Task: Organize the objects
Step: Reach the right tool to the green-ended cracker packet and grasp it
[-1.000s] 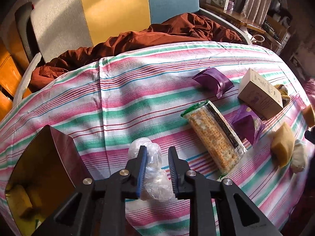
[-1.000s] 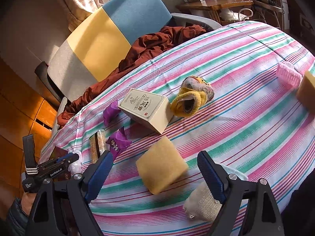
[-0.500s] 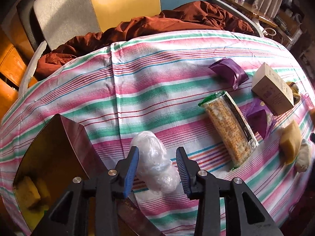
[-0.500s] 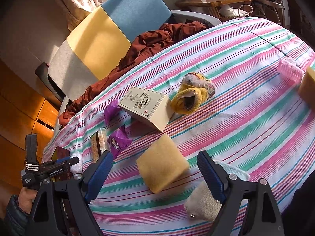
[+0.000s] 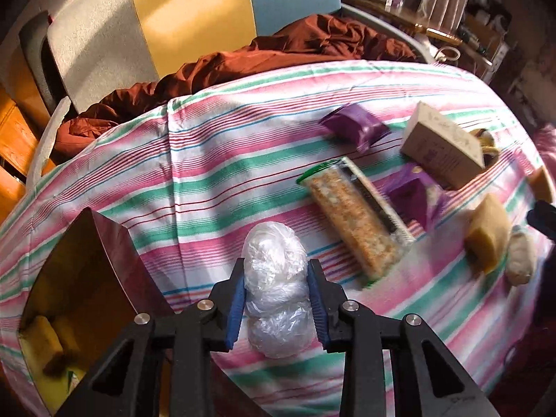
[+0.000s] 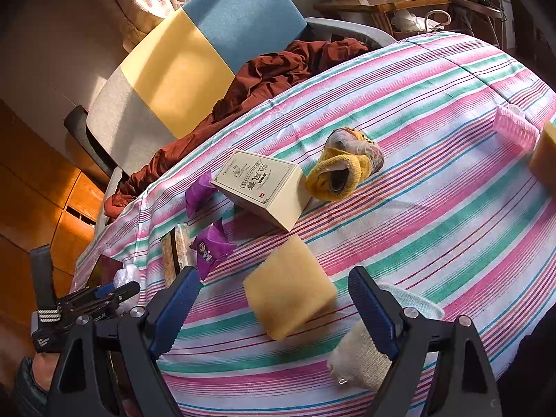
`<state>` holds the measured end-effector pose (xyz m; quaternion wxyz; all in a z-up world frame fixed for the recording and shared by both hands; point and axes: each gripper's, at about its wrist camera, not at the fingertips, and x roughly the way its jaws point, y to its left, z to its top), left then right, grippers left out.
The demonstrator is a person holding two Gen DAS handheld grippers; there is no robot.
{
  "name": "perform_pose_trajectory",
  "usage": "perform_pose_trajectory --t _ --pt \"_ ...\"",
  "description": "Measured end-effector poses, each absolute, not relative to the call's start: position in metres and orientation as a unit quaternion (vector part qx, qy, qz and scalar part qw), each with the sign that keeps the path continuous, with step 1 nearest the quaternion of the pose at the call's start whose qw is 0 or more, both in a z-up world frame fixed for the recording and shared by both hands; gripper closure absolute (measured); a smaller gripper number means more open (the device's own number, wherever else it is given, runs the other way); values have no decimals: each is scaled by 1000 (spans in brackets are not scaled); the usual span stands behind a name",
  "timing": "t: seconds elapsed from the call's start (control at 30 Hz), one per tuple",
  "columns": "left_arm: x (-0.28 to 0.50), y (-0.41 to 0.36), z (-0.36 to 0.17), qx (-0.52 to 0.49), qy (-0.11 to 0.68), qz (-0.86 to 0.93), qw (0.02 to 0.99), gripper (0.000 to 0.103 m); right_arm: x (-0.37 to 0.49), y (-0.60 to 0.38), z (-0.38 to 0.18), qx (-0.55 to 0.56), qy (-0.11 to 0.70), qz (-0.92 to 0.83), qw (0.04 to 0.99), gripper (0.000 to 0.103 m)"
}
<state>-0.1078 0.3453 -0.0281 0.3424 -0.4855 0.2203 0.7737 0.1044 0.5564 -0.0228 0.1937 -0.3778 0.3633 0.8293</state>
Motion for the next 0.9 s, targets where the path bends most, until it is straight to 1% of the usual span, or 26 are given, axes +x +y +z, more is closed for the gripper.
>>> perform_pose_trajectory --t 0.1,0.17,0.27,0.33,0.43,0.53,0.6,0.7,0.8,0.9 --pt "-68 332 -17 -461 195 777 382 69 100 551 -22 -383 352 834 183 14" --pt "-41 322 -20 -454 184 776 398 69 97 546 -21 -388 343 838 174 15" --pt "-7 309 -34 -439 189 776 411 69 90 538 -20 -397 327 844 154 20" --pt "12 305 -45 -427 195 777 420 69 84 529 -20 -406 313 848 135 27" --pt "32 300 -63 -409 204 780 428 68 69 507 -18 -426 275 857 95 32" --pt "40 297 -67 -382 201 791 434 67 50 482 -16 -450 230 861 56 34" --pt "36 298 -70 -386 190 790 438 67 32 467 -15 -467 198 861 40 34" --pt "27 297 -77 -400 167 787 439 66 -1 455 -17 -482 176 858 19 34" --pt "28 295 -77 -399 163 788 440 66 -36 447 -28 -507 154 848 11 34" --pt "27 292 -78 -400 155 787 444 66 -67 444 -44 -535 123 836 30 34"
